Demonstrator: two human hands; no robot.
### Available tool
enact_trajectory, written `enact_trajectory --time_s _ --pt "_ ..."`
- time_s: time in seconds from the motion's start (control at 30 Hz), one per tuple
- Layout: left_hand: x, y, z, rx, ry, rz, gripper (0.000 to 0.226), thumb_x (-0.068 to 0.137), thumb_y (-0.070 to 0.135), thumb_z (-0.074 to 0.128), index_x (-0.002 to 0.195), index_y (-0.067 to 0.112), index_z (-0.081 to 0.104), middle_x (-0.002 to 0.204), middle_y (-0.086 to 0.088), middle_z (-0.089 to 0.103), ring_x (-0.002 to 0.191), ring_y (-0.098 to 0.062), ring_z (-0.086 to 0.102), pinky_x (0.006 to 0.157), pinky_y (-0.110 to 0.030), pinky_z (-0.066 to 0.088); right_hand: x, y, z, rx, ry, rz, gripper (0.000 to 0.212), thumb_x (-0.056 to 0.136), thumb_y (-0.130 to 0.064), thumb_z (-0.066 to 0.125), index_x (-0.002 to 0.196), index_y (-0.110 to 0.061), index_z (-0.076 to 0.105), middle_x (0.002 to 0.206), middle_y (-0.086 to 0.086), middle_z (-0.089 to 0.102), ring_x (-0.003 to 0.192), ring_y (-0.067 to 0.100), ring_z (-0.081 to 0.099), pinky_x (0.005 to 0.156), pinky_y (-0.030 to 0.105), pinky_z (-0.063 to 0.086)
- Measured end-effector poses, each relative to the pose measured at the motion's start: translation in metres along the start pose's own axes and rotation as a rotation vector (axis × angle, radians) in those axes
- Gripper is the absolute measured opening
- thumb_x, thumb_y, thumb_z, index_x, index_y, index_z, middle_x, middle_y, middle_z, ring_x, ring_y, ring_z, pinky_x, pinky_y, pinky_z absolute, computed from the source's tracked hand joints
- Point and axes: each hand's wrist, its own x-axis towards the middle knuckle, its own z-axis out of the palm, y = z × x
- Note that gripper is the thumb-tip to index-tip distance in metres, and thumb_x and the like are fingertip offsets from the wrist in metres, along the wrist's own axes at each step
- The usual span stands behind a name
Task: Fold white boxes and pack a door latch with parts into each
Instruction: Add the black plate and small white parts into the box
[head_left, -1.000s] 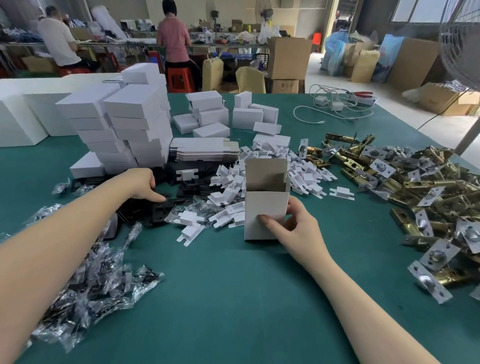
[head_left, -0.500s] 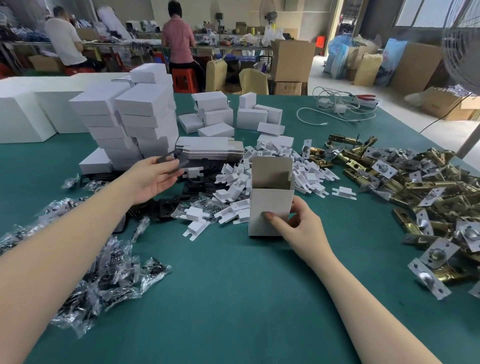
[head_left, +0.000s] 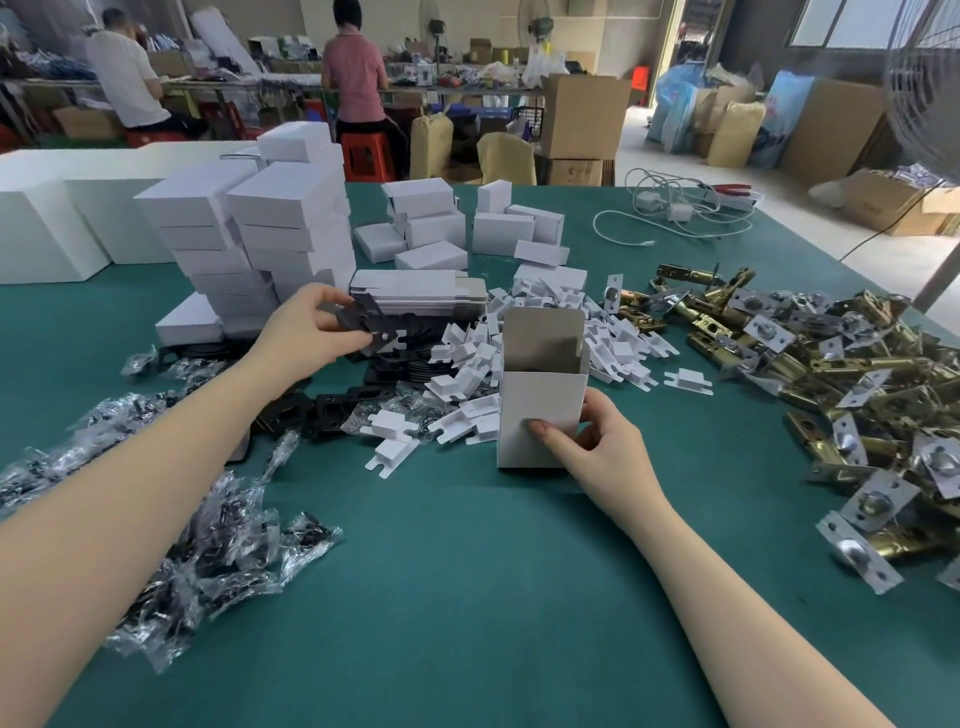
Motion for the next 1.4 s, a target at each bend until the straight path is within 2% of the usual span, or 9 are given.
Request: enact_trajectory --time_s 0.13,0.3,0.5,0.67,0.8,0.93,1.1,1.23,1.4 --pt "0.001 0.009 0.003 -0.622 -0.159 -0.336 0.027 0.099 0.01 0.054 0.126 0.015 0.057 0.099 -0.005 0.071 0.082 -0.017 0.071 0.076 -0.032 0.059 0.0 0.0 0.0 0.004 -0.003 0.003 0.035 0.079 -0.051 0.073 0.107 -0.055 0.053 0.094 -0.006 0.066 0.06 0.003 0.047 0.058 0.012 0.042" --pt "-0.002 0.003 0.011 -0.416 -0.034 -0.297 0.027 0.098 0.005 0.055 0.118 0.022 0.052 0.098 -0.008 0.064 0.063 -0.012 0.07 0.044 -0.017 0.048 -0.001 0.001 0.0 0.01 -0.004 0.005 0.034 0.078 -0.051 0.074 0.107 -0.051 0.055 0.094 -0.005 0.066 0.061 0.003 0.047 0.057 0.012 0.042" --pt "0.0 -0.002 0.007 -0.412 -0.153 -0.311 0.024 0.093 0.002 0.062 0.113 0.012 0.068 0.097 -0.003 0.074 0.078 -0.008 0.073 0.058 -0.016 0.055 0.0 0.0 0.0 0.007 -0.006 0.005 0.033 0.079 -0.051 0.074 0.105 -0.052 0.055 0.094 -0.007 0.066 0.061 0.003 0.047 0.057 0.012 0.042" --pt "-0.011 0.007 0.005 -0.073 -0.18 -0.011 0.044 0.085 0.002 0.073 0.122 0.024 0.066 0.107 0.008 0.072 0.096 -0.002 0.067 0.092 -0.023 0.05 0.0 0.0 0.0 0.019 -0.005 0.005 0.031 0.078 -0.053 0.074 0.102 -0.055 0.054 0.093 -0.01 0.065 0.06 0.002 0.048 0.057 0.011 0.043" --pt "-0.028 0.046 0.011 -0.101 0.025 0.306 0.02 0.084 0.02 0.076 0.086 0.039 0.07 0.079 0.02 0.071 0.074 0.0 0.065 0.073 -0.012 0.05 0.0 0.0 0.001 0.017 0.002 0.001 0.031 0.078 -0.053 0.073 0.102 -0.055 0.054 0.093 -0.012 0.066 0.06 0.002 0.048 0.058 0.012 0.043" --pt "-0.042 0.101 0.028 -0.063 -0.029 0.588 0.004 0.091 0.025 0.068 0.091 0.026 0.064 0.09 0.009 0.063 0.081 -0.001 0.059 0.07 -0.016 0.05 0.0 0.0 0.001 0.021 0.008 -0.001 0.032 0.077 -0.053 0.073 0.102 -0.055 0.054 0.095 -0.011 0.066 0.062 0.002 0.049 0.059 0.013 0.043" --pt "-0.04 0.143 0.052 0.398 -0.374 0.698 0.017 0.096 0.024 0.061 0.108 0.013 0.057 0.092 0.002 0.061 0.086 -0.02 0.059 0.076 -0.035 0.046 -0.001 0.001 0.002 0.029 0.015 -0.011 0.034 0.079 -0.052 0.074 0.107 -0.051 0.055 0.092 -0.011 0.065 0.061 0.003 0.048 0.058 0.012 0.042" --pt "-0.03 0.154 0.067 0.605 -0.501 0.65 0.024 0.094 0.025 0.064 0.118 0.024 0.061 0.08 0.019 0.055 0.072 0.002 0.051 0.062 -0.014 0.038 0.001 0.003 0.001 -0.008 0.01 0.012 0.046 0.08 -0.056 0.07 0.121 -0.042 0.055 0.092 -0.012 0.063 0.062 0.001 0.049 0.057 0.011 0.04" --pt "-0.025 0.156 0.073 0.628 -0.626 0.608 0.027 0.093 0.029 0.065 0.119 0.026 0.06 0.084 0.021 0.059 0.086 -0.007 0.057 0.07 -0.014 0.041 0.002 0.004 0.001 -0.022 0.008 0.021 0.045 0.08 -0.056 0.069 0.119 -0.038 0.057 0.089 -0.013 0.062 0.059 0.0 0.049 0.055 0.01 0.038"
